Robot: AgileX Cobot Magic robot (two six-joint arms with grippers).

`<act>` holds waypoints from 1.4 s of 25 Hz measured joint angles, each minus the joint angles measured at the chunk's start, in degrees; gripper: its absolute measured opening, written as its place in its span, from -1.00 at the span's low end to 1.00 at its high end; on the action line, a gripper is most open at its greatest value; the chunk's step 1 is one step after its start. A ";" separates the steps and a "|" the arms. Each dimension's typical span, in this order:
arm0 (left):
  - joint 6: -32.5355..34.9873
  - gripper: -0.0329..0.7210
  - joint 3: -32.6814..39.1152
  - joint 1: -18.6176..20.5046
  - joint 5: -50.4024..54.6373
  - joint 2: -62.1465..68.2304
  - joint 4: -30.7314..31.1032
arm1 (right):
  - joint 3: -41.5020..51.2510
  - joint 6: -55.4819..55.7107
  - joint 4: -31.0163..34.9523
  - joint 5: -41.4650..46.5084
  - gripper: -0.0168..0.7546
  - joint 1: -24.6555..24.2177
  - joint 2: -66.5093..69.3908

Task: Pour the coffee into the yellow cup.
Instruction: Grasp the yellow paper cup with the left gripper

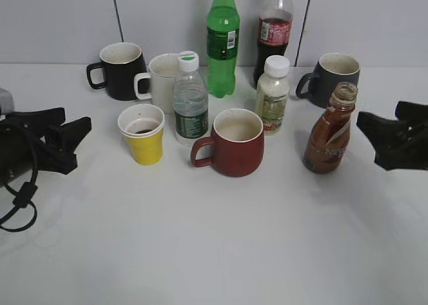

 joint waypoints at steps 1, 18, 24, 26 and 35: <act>0.39 0.26 0.00 0.00 0.00 0.43 0.00 | 0.97 -0.98 0.00 -1.91 0.40 0.00 1.43; 4.00 0.52 -3.10 -1.84 2.47 6.53 5.19 | 6.33 -8.03 3.72 -13.62 0.39 0.11 14.01; 4.00 0.53 -6.57 -6.41 7.44 8.74 5.19 | 6.33 -8.28 7.75 -13.62 0.39 5.41 14.01; 3.92 0.58 -8.29 -6.72 8.85 9.79 5.19 | 6.33 -9.22 9.74 -13.62 0.39 7.01 14.01; 2.30 0.71 -13.29 -6.72 9.40 14.57 6.44 | 6.33 -10.43 12.39 -13.62 0.39 8.10 14.01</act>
